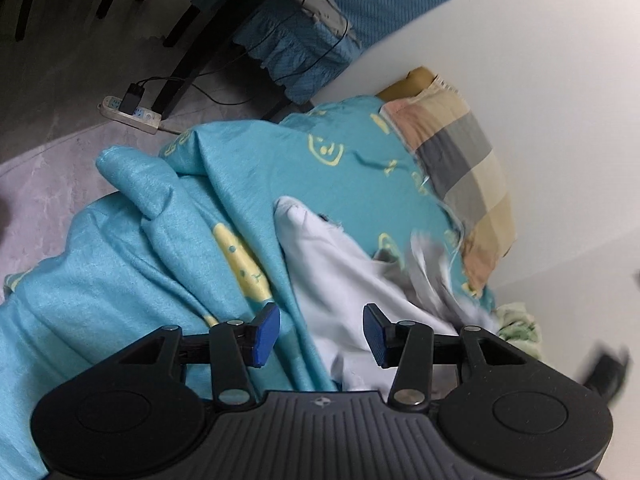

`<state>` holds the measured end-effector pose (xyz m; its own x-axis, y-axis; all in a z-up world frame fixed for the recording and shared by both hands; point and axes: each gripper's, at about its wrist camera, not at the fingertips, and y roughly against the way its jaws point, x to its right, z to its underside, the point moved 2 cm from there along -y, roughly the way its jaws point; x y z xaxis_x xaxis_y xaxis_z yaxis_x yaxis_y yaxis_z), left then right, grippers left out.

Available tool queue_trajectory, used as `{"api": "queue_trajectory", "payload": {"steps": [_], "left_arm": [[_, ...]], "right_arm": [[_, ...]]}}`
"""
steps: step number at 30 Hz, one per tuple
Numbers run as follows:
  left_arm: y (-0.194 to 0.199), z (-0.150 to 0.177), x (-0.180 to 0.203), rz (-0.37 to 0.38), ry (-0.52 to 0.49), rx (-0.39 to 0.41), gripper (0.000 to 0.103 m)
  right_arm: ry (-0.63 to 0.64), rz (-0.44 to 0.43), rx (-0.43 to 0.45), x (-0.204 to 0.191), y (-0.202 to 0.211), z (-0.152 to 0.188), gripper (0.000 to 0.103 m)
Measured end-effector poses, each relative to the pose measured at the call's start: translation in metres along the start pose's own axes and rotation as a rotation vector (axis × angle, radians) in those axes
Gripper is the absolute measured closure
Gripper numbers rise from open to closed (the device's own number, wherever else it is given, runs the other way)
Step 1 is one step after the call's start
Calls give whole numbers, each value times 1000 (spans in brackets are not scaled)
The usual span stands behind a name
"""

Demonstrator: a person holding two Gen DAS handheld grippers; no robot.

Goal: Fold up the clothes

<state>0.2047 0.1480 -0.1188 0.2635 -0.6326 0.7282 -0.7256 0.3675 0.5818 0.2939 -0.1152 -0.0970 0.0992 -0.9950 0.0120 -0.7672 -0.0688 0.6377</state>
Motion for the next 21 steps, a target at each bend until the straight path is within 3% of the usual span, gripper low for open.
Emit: {"api": "queue_trajectory", "payload": {"steps": [4,7,11,14,17,21], "left_arm": [[4,2,3,8,15,22,52],[3,6,5,21,18,15,48],[-6,14,10,37,-9,-6,45],[-15,23,20,53,-65,-29,43],[-26,33,35,89,-120,-46,42],[-52,46,54,158,-152,-79,37]], "right_arm": [[-101,-4,22,46,68,25,96],[-148,-24,-18,68,106,63,96],[-149,-107,-142,66,126,130,96],[-118,-148,-183,48,126,165,95],[-59,-147,-143,32,130,166,95],[-92,-180,-97,43,133,158,93]]}}
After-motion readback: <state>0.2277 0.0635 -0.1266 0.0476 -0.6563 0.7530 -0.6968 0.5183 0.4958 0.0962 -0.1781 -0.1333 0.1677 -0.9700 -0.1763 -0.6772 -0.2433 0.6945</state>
